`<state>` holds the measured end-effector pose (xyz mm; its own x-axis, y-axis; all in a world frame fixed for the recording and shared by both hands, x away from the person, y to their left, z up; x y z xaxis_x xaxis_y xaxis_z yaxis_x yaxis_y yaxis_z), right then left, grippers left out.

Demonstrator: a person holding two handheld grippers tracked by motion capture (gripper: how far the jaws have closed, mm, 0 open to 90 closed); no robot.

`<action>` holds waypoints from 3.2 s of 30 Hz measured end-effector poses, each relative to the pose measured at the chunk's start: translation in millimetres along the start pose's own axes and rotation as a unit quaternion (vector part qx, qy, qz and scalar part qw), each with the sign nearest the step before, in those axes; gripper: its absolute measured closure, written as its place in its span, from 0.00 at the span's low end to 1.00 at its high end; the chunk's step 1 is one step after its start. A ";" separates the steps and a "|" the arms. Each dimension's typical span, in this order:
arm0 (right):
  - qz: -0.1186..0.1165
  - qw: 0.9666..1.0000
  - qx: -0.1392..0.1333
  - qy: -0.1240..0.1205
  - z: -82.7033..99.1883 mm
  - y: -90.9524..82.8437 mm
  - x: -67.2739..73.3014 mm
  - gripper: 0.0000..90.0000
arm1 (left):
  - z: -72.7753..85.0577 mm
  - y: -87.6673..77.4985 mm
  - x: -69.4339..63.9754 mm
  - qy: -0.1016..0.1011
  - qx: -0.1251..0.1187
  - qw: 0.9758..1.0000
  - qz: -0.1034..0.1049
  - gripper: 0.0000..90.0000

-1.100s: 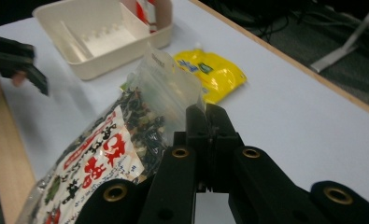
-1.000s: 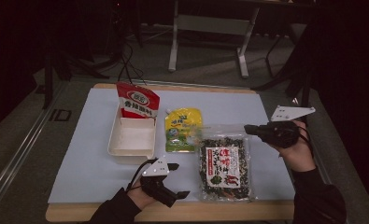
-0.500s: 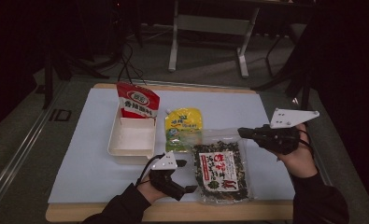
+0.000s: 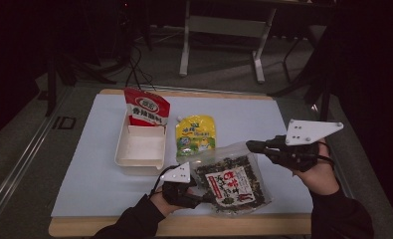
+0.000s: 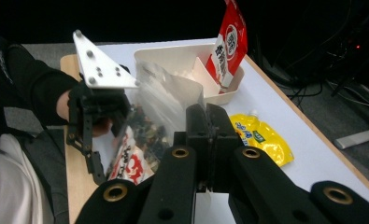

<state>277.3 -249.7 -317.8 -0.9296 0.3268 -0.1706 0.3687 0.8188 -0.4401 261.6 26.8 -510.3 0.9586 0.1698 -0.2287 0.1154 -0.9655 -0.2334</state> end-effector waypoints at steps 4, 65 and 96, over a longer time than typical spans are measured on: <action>0.003 1.000 -0.003 0.000 -2.7 -0.6 -1.9 1.00 | -7.8 -6.2 -2.8 0.008 0.002 1.000 -0.004 0.76; 0.013 0.980 -0.058 0.188 128.6 35.1 -39.6 0.20 | -99.3 -148.2 16.4 0.025 -0.030 0.976 -0.215 0.87; 0.012 0.976 -0.073 0.205 143.1 33.5 -46.9 0.17 | -43.9 -203.9 79.5 -0.040 0.016 0.951 -0.308 0.87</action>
<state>332.6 -305.1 -450.7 -0.8520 0.4832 0.2014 0.4145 0.8577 -0.3043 325.8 228.5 -439.5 0.6890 0.7161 -0.1113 0.6384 -0.6725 -0.3745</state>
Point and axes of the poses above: each handheld gripper's, and its own axes: y roughly forward along the jaws, z roughly out of its underside, x roughly to its left, the point moved 1 cm from there along y, roughly forward along the jaws, and after that the axes turned 4 degrees about -x, right-handed, at the moved point
